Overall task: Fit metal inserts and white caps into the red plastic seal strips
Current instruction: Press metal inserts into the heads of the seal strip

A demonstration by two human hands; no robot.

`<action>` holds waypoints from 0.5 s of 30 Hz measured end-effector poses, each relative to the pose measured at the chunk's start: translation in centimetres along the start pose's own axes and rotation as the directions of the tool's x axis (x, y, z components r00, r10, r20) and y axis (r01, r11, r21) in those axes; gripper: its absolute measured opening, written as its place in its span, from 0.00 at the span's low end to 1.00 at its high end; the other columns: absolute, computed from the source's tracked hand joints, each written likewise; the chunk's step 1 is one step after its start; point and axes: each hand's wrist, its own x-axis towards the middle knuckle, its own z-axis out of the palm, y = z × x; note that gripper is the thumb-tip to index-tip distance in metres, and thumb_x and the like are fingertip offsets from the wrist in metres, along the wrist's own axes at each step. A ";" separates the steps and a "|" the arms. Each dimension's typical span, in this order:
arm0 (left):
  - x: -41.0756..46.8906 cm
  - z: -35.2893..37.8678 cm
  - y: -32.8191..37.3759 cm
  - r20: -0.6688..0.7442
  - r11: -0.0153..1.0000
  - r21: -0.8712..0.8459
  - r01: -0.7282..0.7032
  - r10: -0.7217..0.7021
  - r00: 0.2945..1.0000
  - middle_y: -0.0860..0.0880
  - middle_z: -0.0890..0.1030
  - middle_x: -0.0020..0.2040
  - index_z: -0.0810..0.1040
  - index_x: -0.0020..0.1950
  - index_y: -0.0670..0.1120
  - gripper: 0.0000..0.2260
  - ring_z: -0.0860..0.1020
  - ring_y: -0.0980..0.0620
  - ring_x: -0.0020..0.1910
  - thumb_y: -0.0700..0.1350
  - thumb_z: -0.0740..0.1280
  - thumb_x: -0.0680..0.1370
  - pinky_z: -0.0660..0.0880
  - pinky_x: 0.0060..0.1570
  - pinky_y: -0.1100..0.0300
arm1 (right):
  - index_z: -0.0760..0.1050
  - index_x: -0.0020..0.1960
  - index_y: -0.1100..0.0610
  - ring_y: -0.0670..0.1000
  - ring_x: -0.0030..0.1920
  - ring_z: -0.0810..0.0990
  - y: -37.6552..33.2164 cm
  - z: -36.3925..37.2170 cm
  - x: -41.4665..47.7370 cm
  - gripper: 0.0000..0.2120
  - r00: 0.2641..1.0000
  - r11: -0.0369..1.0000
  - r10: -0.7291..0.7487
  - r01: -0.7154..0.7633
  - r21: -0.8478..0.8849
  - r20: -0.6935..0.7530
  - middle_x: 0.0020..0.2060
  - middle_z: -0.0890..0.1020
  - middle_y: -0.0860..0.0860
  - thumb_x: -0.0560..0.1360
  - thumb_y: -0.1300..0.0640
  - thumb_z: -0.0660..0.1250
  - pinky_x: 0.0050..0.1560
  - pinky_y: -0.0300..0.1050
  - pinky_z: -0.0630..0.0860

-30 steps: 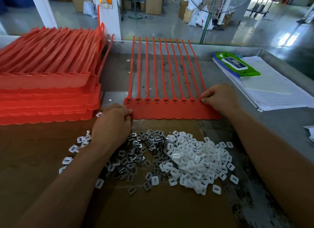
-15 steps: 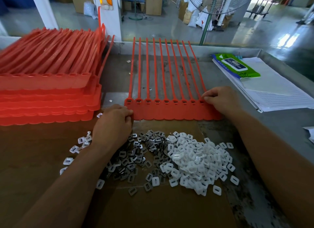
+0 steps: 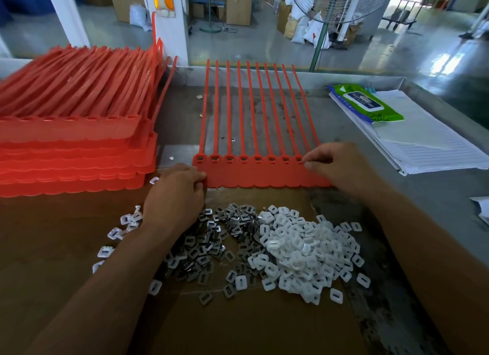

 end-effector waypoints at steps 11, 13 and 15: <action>0.0 0.0 0.2 0.001 1.000 0.005 -0.005 0.005 1.000 0.44 0.78 0.56 0.80 0.54 0.42 0.11 0.76 0.46 0.53 0.38 0.63 0.74 0.68 0.54 0.59 | 0.82 0.48 0.55 0.32 0.34 0.75 -5.4 3.4 -2.2 0.07 0.899 0.968 -0.243 0.251 0.025 0.365 0.33 0.76 0.37 0.70 0.60 0.71 0.41 0.22 0.71; 0.0 0.0 0.2 0.000 1.000 -0.001 0.001 -0.001 1.000 0.44 0.79 0.56 0.80 0.54 0.42 0.11 0.76 0.46 0.53 0.38 0.63 0.74 0.68 0.54 0.58 | 0.82 0.49 0.54 0.31 0.33 0.74 -5.5 4.0 -2.3 0.08 0.896 0.966 -0.247 0.259 0.018 0.370 0.32 0.74 0.35 0.70 0.61 0.71 0.39 0.21 0.68; 0.0 0.0 0.2 0.001 1.000 -0.004 0.005 -0.004 1.000 0.44 0.78 0.56 0.80 0.54 0.43 0.11 0.76 0.46 0.53 0.38 0.63 0.74 0.69 0.54 0.57 | 0.82 0.49 0.54 0.32 0.33 0.72 -5.5 4.3 -2.3 0.08 0.892 0.961 -0.255 0.276 -0.004 0.373 0.32 0.72 0.36 0.71 0.61 0.71 0.39 0.20 0.67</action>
